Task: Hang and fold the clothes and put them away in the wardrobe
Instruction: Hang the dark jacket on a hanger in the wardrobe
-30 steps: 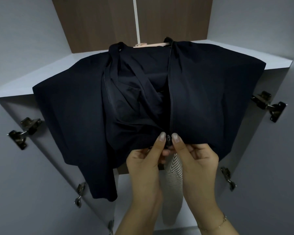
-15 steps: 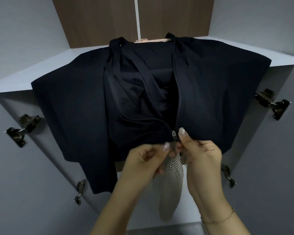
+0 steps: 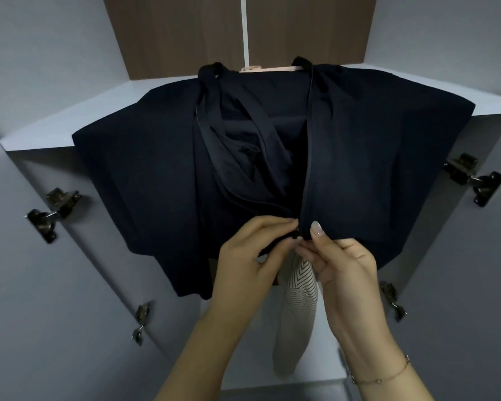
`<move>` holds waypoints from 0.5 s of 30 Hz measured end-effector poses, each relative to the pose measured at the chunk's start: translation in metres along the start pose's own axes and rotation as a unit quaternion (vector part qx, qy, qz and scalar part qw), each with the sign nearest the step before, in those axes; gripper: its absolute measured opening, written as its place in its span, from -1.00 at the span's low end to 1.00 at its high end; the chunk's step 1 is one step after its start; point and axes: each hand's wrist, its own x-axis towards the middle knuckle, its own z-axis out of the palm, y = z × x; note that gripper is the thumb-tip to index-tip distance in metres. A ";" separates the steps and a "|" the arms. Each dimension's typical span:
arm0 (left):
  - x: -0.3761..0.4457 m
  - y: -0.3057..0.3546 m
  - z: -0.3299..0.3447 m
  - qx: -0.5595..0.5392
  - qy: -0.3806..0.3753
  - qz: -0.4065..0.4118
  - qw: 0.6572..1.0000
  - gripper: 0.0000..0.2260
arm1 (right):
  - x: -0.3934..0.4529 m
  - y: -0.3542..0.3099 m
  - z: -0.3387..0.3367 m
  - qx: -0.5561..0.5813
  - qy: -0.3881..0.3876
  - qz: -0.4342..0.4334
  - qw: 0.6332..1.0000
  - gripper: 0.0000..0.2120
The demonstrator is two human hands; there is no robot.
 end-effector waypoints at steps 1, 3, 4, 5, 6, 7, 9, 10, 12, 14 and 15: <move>0.000 0.001 0.000 -0.029 0.004 -0.017 0.999 -0.83 | 0.000 0.000 -0.001 -0.014 0.008 -0.003 1.000 -0.84; 0.002 0.002 -0.001 -0.045 0.010 -0.023 0.999 -0.87 | 0.000 0.001 -0.003 -0.047 0.018 -0.021 0.999 -0.85; 0.002 0.002 -0.002 -0.032 0.008 -0.008 0.999 -0.88 | -0.001 0.001 -0.004 -0.060 0.019 -0.033 0.997 -0.85; 0.003 0.003 -0.002 -0.018 0.003 0.009 1.000 -0.88 | -0.001 0.001 -0.004 -0.072 0.018 -0.044 0.996 -0.86; 0.003 0.003 -0.002 -0.007 -0.002 0.019 1.000 -0.87 | -0.001 0.000 -0.005 -0.083 0.013 -0.054 0.995 -0.87; 0.004 0.003 -0.002 -0.002 -0.007 0.023 1.000 -0.86 | -0.001 -0.001 -0.005 -0.093 0.007 -0.061 0.994 -0.87; 0.005 0.002 -0.001 -0.002 -0.009 0.021 1.000 -0.88 | 0.000 -0.002 -0.007 -0.106 0.003 -0.072 0.992 -0.86; 0.005 0.001 0.000 -0.006 -0.006 0.012 1.000 -0.90 | 0.001 -0.002 -0.007 -0.115 0.002 -0.076 0.990 -0.86; 0.007 0.000 0.001 -0.017 -0.005 -0.009 1.000 -0.93 | 0.002 -0.002 -0.007 -0.138 -0.004 -0.084 0.987 -0.85; 0.008 0.000 0.003 -0.024 0.001 -0.031 0.999 -0.93 | 0.003 -0.002 -0.008 -0.148 -0.011 -0.086 0.985 -0.84; 0.010 0.000 0.004 -0.030 0.009 -0.045 0.998 -0.94 | 0.004 -0.001 -0.008 -0.149 -0.014 -0.086 0.985 -0.82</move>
